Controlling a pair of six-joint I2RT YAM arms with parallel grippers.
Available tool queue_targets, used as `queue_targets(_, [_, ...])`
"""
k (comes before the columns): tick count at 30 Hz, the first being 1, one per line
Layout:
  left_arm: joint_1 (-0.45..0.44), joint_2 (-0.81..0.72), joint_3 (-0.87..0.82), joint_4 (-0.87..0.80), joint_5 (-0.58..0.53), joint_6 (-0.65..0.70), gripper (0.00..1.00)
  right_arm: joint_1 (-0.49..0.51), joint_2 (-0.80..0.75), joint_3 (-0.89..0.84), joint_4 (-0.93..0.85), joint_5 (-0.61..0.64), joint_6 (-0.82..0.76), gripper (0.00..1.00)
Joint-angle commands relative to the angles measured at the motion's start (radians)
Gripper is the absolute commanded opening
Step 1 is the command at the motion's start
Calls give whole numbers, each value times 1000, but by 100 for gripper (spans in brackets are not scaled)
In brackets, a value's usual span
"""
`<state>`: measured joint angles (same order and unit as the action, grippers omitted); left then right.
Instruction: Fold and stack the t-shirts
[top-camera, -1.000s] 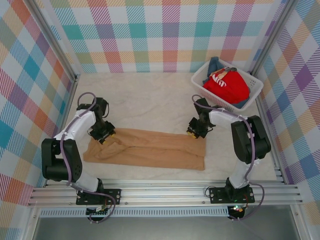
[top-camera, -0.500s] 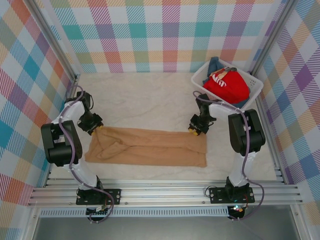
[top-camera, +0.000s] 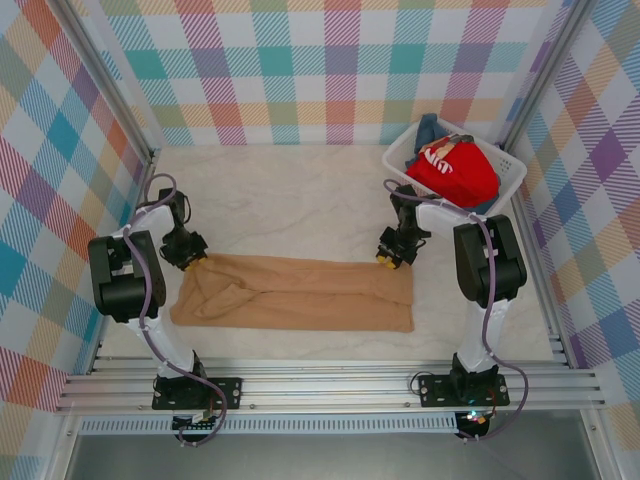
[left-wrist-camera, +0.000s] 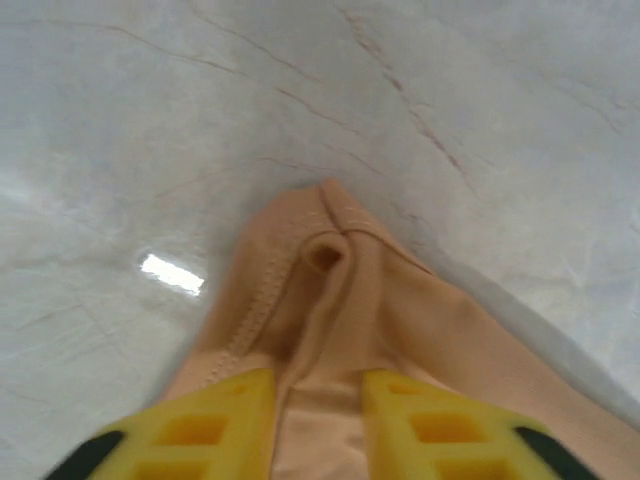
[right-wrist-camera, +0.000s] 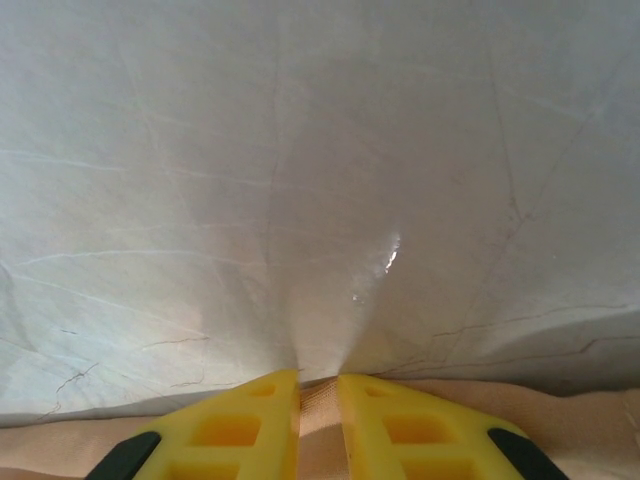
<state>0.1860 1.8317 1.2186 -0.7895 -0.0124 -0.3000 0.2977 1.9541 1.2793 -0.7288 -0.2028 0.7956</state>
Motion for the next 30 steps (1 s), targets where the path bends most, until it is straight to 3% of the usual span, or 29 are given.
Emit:
queue_targets(1, [7, -34, 34, -24, -97, 13, 34, -8, 56, -15, -12, 75, -7, 20])
queue_targets(8, [21, -25, 4, 74, 19, 25, 37, -8, 53, -8, -15, 71, -10, 20])
queue_targets(15, [20, 6, 25, 105, 79, 16, 18, -8, 49, -10, -20, 77, -9, 19])
queue_targets(24, [44, -15, 37, 81, 29, 21, 0, -8, 52, -6, -23, 86, -9, 19])
queue_targets(30, [97, -26, 52, 88, 87, 7, 0, -8, 58, -8, -18, 89, -13, 18])
